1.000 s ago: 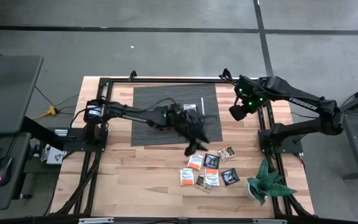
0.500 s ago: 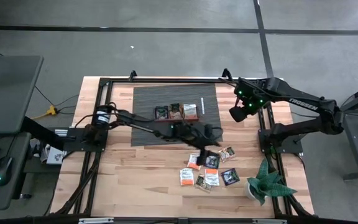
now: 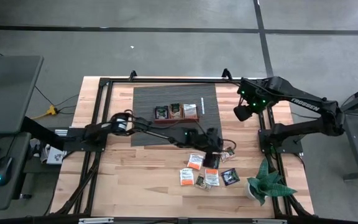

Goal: Pick & Place Tea
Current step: Put the brown tea bag into the middle section of the wooden organizer

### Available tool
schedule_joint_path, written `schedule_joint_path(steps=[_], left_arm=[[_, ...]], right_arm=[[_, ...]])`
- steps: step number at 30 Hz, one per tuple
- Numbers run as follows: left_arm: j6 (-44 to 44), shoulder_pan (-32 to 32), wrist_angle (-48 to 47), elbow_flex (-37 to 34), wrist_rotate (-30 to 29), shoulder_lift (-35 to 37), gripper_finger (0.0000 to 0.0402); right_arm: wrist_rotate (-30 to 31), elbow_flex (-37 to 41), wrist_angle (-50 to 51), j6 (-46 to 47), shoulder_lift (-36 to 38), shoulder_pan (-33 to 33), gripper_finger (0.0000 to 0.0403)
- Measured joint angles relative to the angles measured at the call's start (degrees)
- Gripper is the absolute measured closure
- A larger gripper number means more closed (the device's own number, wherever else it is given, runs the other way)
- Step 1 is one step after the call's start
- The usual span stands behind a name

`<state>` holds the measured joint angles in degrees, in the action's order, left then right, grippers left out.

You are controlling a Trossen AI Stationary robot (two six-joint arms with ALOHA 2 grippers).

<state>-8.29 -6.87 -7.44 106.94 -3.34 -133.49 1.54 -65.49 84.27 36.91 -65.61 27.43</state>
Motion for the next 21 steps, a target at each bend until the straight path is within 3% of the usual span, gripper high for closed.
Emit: schedule_joint_path(steps=[21], left_arm=[[17.73,0.09,2.87,3.19,-1.76,-3.30,0.0205]], right_arm=[[4.11,0.00,1.32,-4.18,2.82,6.04,0.0231]])
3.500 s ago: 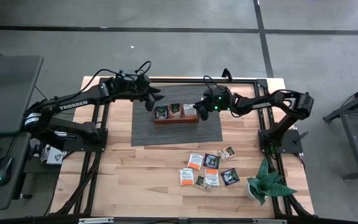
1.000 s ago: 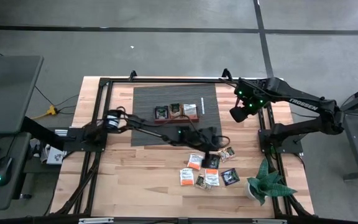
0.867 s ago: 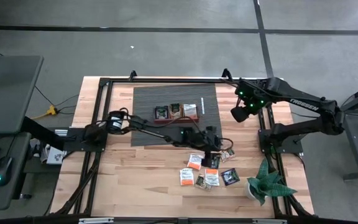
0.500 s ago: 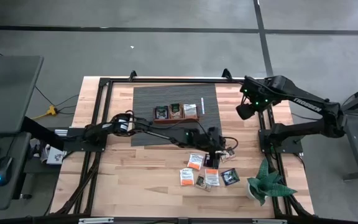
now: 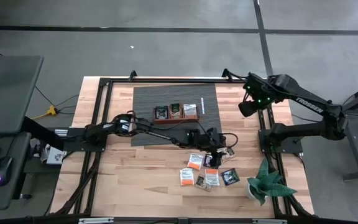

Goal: Pick & Place Tea
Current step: Put the brown tea bag into the middle section of the wooden organizer

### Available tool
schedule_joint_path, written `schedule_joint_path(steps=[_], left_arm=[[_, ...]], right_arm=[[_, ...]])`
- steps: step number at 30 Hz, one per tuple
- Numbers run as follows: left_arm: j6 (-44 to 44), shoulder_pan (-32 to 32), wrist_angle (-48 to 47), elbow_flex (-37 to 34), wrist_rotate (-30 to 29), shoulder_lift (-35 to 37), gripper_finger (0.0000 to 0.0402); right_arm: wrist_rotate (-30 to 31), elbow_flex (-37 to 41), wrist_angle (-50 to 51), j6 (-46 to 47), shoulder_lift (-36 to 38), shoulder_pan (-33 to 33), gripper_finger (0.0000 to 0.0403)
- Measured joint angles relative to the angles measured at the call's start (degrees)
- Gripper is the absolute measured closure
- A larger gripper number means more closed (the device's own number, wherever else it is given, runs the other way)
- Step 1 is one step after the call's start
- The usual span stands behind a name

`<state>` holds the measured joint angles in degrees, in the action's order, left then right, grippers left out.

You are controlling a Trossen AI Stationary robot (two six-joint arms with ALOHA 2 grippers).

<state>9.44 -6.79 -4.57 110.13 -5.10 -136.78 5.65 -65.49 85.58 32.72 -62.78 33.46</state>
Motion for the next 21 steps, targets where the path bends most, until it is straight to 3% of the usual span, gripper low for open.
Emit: schedule_joint_path(steps=[21], left_arm=[[3.09,0.00,1.01,1.94,-0.27,-6.32,0.0205]], right_arm=[[-0.17,0.00,-0.52,-0.99,-0.02,0.32,0.0231]])
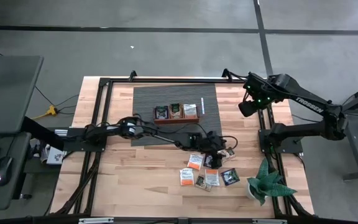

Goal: Pick & Place Tea
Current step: Put the brown tea bag into the middle section of the wooden organizer

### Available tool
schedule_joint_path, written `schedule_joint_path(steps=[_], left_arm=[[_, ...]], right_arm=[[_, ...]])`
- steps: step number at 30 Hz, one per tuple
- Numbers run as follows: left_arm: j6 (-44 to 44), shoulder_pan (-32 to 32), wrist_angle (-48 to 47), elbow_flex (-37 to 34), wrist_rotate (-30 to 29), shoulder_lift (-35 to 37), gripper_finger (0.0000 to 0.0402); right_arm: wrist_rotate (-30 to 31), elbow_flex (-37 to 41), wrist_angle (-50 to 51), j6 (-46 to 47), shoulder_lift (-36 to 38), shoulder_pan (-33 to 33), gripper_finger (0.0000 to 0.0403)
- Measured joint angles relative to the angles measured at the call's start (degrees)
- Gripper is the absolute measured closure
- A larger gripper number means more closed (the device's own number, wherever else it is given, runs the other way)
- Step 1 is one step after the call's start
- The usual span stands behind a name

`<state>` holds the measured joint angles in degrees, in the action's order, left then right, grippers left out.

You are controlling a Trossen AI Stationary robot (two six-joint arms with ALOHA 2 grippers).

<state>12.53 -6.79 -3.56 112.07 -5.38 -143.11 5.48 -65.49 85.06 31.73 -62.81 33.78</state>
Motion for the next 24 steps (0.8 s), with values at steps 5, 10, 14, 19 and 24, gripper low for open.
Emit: schedule_joint_path(steps=[5,10,14,19,24], left_arm=[[1.34,0.33,-5.12,0.87,-1.76,-1.12,0.0205],[6.45,1.00,-11.44,1.16,-3.81,-2.48,0.0205],[9.34,1.79,-13.54,1.07,-3.97,-2.47,0.0205],[10.24,2.36,-12.58,0.80,-5.56,-2.51,0.0205],[10.35,2.63,-12.47,0.79,-5.66,-2.53,0.0205]], right_arm=[[-5.44,0.00,-0.04,1.84,0.00,-1.05,0.0231],[-9.23,0.01,-0.13,3.13,-0.02,-5.03,0.0231],[-13.61,2.38,-2.70,4.26,0.00,-7.14,0.0231],[-19.60,11.14,-11.57,4.91,-0.02,-7.58,0.0231],[-19.88,20.67,-22.26,5.71,-0.02,-7.58,0.0231]])
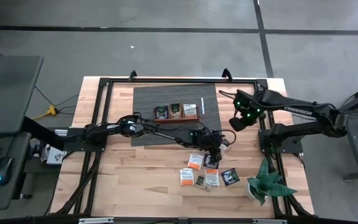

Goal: Pick & Place Tea
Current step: Put the brown tea bag into the middle section of the wooden organizer

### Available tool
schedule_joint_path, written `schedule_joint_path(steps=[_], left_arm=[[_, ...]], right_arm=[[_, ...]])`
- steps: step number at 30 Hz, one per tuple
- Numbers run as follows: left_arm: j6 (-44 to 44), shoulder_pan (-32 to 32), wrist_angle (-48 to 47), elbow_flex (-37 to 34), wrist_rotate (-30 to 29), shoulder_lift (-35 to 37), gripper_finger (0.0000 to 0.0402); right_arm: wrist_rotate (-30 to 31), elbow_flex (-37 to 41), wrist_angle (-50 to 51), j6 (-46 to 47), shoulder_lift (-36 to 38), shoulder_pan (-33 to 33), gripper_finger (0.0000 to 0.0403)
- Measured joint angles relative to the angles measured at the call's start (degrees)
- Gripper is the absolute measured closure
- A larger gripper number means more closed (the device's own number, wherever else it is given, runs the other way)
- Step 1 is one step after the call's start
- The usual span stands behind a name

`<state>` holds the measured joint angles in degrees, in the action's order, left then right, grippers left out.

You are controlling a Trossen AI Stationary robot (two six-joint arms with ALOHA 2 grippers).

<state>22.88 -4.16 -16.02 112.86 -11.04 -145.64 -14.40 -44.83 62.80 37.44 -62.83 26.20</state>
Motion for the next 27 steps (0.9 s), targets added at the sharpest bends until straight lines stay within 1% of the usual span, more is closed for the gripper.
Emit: schedule_joint_path(steps=[3,6,12,18,21,27], left_arm=[[0.01,0.02,-0.09,0.00,-0.05,0.00,0.0205],[-0.01,0.02,-0.09,0.00,-0.07,0.00,0.0205],[-0.05,0.04,-0.12,0.00,-0.05,0.00,0.0205],[-0.05,0.04,-0.12,0.00,-0.03,0.00,0.0205],[-0.08,0.04,-0.12,0.00,-0.03,0.00,0.0205],[-0.07,0.04,-0.12,0.00,-0.01,0.00,0.0205]], right_arm=[[0.41,4.72,-6.88,-0.39,0.00,0.00,0.0231],[0.35,8.63,-13.08,-2.69,0.00,-0.21,0.0231],[0.36,13.88,-24.26,-4.44,-0.16,-2.50,0.0231],[0.50,17.34,-31.01,-4.52,-0.20,-6.44,0.0231],[0.48,19.47,-32.36,-3.02,-0.22,-8.42,0.0231],[0.65,22.64,-38.08,0.11,-0.21,-12.17,0.0231]])
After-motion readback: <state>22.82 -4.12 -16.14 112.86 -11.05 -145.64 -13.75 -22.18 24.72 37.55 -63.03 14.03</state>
